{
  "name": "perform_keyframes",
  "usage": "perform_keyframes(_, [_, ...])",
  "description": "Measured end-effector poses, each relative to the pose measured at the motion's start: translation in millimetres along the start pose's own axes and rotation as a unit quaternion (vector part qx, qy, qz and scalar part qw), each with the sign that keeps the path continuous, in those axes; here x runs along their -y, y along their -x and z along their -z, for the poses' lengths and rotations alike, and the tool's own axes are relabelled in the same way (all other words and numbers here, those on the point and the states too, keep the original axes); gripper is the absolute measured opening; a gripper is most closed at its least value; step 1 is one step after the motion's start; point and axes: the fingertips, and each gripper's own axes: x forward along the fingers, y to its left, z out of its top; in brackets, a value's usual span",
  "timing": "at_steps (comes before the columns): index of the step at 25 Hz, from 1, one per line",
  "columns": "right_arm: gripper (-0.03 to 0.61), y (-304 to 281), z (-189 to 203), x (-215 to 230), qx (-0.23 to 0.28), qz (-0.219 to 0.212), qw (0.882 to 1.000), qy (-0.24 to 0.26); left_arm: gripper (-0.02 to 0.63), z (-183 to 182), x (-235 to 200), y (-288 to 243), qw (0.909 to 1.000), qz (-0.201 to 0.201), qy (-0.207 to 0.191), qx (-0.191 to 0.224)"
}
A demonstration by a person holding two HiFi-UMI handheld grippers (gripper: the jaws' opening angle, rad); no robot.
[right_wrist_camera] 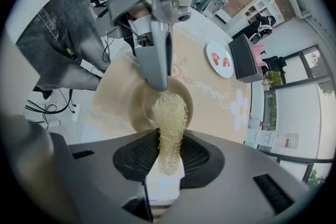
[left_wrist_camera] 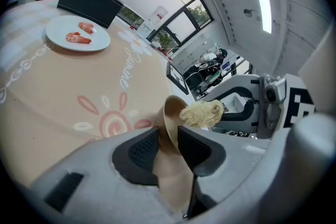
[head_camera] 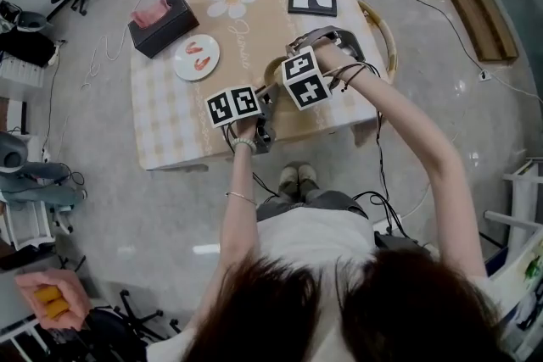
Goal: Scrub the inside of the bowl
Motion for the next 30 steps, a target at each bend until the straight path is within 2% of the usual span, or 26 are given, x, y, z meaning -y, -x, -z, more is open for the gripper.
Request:
perform_keyframes(15, [0.098, 11.7, -10.7, -36.7, -0.024, -0.004, 0.999, 0.039, 0.100, 1.0, 1.9, 1.6, 0.9999, -0.007, -0.004, 0.011])
perform_keyframes(24, [0.099, 16.0, -19.7, -38.2, -0.019, 0.000, 0.999, 0.046, 0.100, 0.5, -0.2, 9.6, 0.9997, -0.008, 0.004, 0.023])
perform_keyframes(30, [0.098, 19.9, -19.6, -29.5, -0.011, 0.008, 0.999, 0.037, 0.100, -1.7, -2.9, 12.1, 0.9991, 0.002, 0.023, 0.035])
